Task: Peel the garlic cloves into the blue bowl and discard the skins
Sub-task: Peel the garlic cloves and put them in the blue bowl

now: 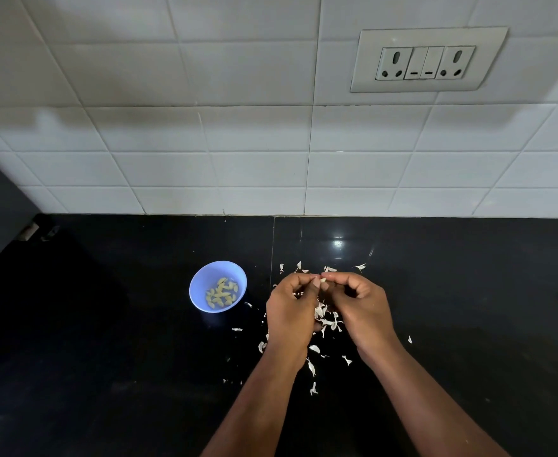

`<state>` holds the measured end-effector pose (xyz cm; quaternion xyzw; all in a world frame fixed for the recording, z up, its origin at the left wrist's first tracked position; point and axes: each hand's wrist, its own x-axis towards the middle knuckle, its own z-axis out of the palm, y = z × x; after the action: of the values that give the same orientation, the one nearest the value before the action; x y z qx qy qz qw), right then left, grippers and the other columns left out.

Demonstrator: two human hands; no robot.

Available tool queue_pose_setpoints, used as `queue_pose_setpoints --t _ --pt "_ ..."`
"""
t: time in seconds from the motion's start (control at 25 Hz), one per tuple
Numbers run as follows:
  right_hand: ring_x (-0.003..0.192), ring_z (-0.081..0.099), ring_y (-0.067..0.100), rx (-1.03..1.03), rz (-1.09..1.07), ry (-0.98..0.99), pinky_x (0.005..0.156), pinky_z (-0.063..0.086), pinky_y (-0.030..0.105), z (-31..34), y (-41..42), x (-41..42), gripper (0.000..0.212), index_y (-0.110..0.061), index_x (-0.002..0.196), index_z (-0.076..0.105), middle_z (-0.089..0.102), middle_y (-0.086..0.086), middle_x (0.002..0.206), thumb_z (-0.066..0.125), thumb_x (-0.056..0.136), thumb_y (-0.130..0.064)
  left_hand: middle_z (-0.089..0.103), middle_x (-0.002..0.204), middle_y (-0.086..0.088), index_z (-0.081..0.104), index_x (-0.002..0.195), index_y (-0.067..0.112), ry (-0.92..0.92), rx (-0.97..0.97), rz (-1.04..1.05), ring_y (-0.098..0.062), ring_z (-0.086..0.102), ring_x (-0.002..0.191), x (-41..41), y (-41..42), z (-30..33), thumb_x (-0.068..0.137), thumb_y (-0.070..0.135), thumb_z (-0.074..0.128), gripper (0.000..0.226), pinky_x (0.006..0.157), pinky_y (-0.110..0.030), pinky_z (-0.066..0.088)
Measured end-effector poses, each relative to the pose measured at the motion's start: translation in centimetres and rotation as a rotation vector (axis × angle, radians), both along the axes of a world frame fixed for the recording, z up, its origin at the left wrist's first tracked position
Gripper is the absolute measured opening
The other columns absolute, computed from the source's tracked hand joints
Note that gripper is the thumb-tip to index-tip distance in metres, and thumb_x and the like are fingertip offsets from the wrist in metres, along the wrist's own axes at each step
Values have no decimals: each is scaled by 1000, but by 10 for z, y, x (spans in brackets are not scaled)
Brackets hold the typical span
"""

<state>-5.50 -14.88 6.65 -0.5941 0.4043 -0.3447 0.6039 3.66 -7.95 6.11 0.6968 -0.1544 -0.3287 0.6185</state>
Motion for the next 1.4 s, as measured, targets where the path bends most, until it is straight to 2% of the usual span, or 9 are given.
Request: queue_pose_setpoints --t 0.12,0.28,0.36,0.6,0.72,0.84,0.96,1.12,1.4 --pt "90 75 5 -119 37 88 80 56 19 -2 1 -3 13 -24 96 81 80 -10 93 74 95 -13 73 85 7 75 90 21 0 60 4 -2 64 69 1 -1 1 100 19 66 14 51 -31 58" --pt "91 75 7 -131 45 33 80 57 17 -3 3 -3 12 -19 94 81 80 -8 94 75 93 -8 75 84 -3 70 98 11 633 -127 12 -12 68 69 4 -2 9 104 16 62 11 49 -26 50" --pt "90 76 14 -67 8 -71 80 58 20 -4 3 0 8 -11 94 78 80 2 94 76 92 -3 71 82 -1 70 103 11 725 -157 70 -10 65 63 7 -2 9 104 17 64 9 47 -23 48" --pt "76 69 18 176 18 -224 70 55 29 -2 -3 4 9 -4 92 68 77 20 96 67 95 5 66 86 -5 57 97 15 -69 124 10 -11 62 66 10 6 -2 110 40 48 30 48 -35 57" --pt "68 60 15 214 16 -247 69 51 28 -1 -4 3 9 -4 91 67 75 20 88 68 93 4 67 72 -1 57 82 20 -185 273 -91 -24 66 66 17 9 -6 100 65 46 50 64 -48 60" --pt "65 56 13 213 20 -234 68 48 27 -1 -5 2 8 -5 91 69 71 15 81 69 93 3 67 74 4 61 79 25 -302 366 -150 -16 63 66 22 10 -15 95 68 54 47 71 -40 53" --pt "66 56 13 247 60 -241 67 47 28 1 -4 1 6 -7 93 71 72 12 83 69 93 -1 65 106 23 69 117 43 -350 363 -235 -2 66 90 25 13 -11 95 50 67 22 82 -34 54" --pt "69 58 9 376 45 -282 65 45 24 4 -2 3 14 -11 101 74 73 3 88 73 90 -19 59 58 19 63 68 29 -379 467 -207 -3 54 59 27 14 -5 90 61 69 39 60 -27 40" --pt "65 57 9 484 13 -323 54 44 21 2 5 11 7 -10 99 70 69 1 77 65 97 -7 80 91 0 80 99 24 60 -151 -177 -7 73 82 16 13 11 99 20 73 9 69 -27 55"
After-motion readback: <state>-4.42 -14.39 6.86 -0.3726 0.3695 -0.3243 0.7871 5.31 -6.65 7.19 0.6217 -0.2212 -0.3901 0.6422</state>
